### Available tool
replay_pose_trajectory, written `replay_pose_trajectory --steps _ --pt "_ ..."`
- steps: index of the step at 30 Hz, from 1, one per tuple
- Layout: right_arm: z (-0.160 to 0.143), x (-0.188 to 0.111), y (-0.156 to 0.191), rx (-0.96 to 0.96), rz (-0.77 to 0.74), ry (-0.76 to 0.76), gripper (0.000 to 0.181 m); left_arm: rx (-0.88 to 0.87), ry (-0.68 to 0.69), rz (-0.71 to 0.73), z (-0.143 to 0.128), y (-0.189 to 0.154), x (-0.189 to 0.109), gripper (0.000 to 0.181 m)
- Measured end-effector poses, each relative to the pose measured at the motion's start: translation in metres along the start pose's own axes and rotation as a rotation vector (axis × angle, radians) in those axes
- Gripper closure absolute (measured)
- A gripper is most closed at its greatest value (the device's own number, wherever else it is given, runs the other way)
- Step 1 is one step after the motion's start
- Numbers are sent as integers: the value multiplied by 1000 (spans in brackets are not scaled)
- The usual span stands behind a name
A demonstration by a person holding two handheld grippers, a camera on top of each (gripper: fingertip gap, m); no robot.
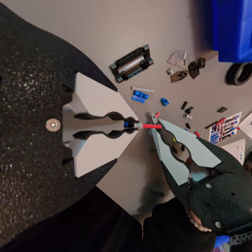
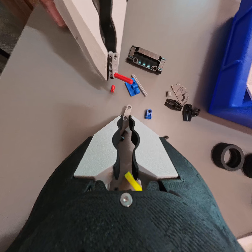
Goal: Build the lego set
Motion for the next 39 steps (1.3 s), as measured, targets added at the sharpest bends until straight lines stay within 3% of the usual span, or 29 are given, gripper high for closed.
replay_pose_trajectory --steps 3,9,13,16,23,29,39 --pt "-7 -32 -5 28 -99 -81 174 49 -37 -120 12 -21 10 177" --pt "-38 -127 1 -7 -409 -274 175 178 -69 -403 38 -83 55 177" --pt "-56 -180 23 -54 -618 -329 175 211 -85 -474 51 -116 95 177" --pt "-67 -201 37 -101 -738 -332 175 236 -64 -492 52 -135 118 177" --pt "-85 -204 50 -253 -831 -235 176 238 -56 -437 52 -147 143 177" --pt "-87 -198 50 -186 -819 -286 176 258 -29 -395 48 -143 146 177" --pt "-88 -186 49 -269 -851 -193 176 258 -30 -371 47 -136 150 177"
Point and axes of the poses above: each gripper's, where its closed fingertips meet, x out along the fingers, z out of its top, y = z × x across the jaws, the point moved 3 cm from there along -x, back along the fingers, and after that the axes turned 7 degrees about -y, right-handed, at the moved point
